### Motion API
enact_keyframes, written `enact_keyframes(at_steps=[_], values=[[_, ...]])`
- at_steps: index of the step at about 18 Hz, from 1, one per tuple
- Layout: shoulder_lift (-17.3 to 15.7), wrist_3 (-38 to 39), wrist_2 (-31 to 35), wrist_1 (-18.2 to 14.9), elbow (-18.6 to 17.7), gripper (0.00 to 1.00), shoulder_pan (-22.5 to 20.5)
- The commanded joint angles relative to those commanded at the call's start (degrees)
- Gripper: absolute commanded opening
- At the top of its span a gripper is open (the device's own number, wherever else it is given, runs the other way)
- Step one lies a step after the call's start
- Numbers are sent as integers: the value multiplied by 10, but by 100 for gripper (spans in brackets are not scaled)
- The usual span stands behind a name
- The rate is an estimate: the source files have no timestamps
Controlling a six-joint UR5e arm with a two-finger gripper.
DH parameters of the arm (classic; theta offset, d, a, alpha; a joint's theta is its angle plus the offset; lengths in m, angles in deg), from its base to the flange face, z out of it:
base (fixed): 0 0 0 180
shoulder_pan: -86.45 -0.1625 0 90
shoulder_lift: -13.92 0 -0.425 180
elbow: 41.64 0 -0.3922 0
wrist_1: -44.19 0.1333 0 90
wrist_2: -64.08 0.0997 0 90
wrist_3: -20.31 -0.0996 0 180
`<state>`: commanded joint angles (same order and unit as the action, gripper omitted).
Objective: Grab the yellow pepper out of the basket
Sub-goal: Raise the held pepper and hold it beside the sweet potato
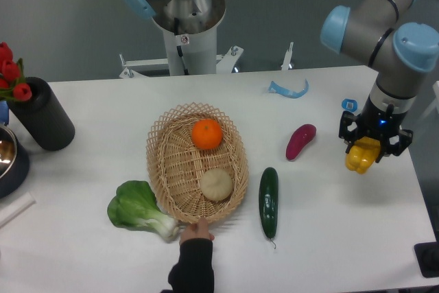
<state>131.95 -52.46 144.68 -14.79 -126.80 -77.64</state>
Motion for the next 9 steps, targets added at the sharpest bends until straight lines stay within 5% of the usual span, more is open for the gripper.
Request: enact_keyframes(at_steps=[9], values=[[21, 1, 114, -4, 55, 50, 40]])
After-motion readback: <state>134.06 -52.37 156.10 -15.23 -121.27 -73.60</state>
